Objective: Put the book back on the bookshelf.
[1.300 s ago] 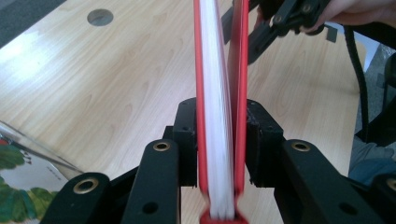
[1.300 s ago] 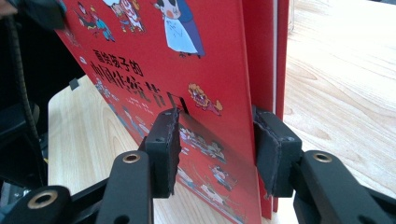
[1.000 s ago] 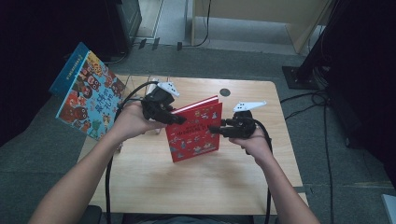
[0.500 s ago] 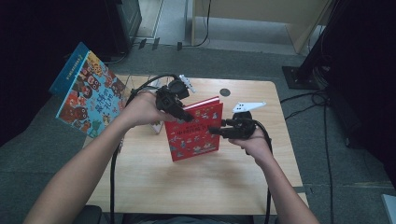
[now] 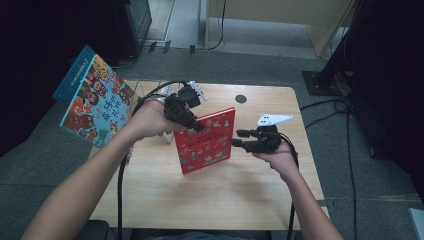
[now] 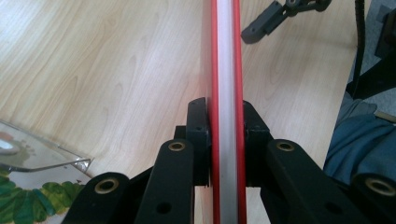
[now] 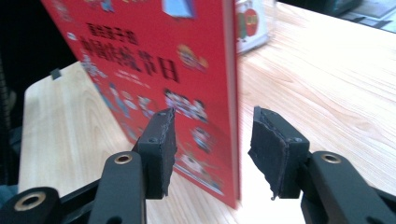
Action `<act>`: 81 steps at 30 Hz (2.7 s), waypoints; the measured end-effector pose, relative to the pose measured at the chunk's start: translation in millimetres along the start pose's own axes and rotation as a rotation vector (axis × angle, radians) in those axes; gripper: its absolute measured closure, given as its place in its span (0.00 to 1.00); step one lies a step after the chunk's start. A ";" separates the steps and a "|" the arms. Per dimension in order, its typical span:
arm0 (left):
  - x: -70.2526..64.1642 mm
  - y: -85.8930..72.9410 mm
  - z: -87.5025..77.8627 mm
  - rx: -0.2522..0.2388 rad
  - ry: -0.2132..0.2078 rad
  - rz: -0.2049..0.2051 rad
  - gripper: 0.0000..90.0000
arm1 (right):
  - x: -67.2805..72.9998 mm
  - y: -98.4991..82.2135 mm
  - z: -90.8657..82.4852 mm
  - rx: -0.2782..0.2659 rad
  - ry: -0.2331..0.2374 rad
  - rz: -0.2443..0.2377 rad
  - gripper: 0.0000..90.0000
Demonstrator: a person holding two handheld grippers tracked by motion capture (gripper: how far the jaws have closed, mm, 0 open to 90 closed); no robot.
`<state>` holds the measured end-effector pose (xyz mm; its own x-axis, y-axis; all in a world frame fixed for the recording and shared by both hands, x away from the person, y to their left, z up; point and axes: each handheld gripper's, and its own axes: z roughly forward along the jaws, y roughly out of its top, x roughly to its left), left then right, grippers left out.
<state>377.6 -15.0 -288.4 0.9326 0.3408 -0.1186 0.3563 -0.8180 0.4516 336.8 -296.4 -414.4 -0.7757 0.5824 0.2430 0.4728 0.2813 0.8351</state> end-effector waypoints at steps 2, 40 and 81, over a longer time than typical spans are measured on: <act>1.7 -2.7 -2.5 -0.012 -0.006 -0.037 0.88 | -1.8 -3.1 -2.1 0.009 -0.025 -0.002 0.55; 19.3 -131.7 -99.1 -0.165 0.126 -0.392 0.88 | -16.6 -58.9 58.2 0.088 -0.176 -0.018 0.55; 99.9 -174.9 -118.3 -0.229 0.260 -0.755 0.88 | -13.2 -83.0 74.3 0.138 -0.267 -0.086 0.54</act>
<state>401.8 216.9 -274.7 0.3945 0.8795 -0.2661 0.8343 -0.2214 0.5048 338.8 -270.8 -523.6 -0.6868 0.7266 0.0206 0.4765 0.4287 0.7676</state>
